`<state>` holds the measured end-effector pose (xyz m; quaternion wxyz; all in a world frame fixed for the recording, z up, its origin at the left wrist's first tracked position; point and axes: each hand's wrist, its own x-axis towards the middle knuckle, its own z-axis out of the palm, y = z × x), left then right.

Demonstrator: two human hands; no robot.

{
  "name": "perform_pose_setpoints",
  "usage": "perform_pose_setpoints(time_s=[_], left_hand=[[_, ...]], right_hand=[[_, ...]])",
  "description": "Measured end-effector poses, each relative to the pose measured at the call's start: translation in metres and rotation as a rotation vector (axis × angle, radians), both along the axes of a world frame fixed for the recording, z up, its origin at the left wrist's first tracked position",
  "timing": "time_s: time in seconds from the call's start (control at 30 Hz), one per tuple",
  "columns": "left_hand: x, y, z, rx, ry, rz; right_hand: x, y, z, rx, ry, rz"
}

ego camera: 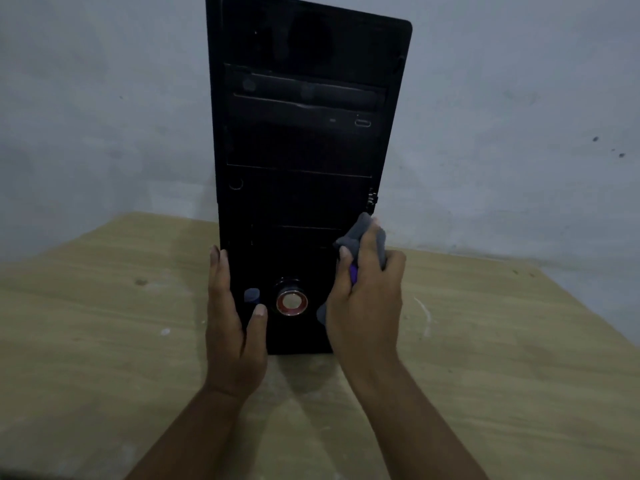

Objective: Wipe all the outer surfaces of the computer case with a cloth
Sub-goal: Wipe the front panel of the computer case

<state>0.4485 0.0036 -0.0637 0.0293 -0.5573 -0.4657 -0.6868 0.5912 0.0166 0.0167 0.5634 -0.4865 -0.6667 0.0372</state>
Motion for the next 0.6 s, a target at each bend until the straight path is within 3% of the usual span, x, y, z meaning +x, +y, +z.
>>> perform_pose_setpoints(time_s=[0.2, 0.33, 0.6], left_hand=[[0.000, 0.001, -0.002, 0.003, 0.003, 0.010], [-0.002, -0.001, -0.002, -0.006, 0.015, -0.009], [-0.003, -0.003, -0.002, -0.016, 0.014, -0.034]], right_hand=[[0.007, 0.002, -0.022, 0.122, -0.328, -0.076], [0.002, 0.000, -0.014, 0.120, -0.146, -0.050], [-0.032, -0.010, -0.008, -0.073, 0.293, 0.084]])
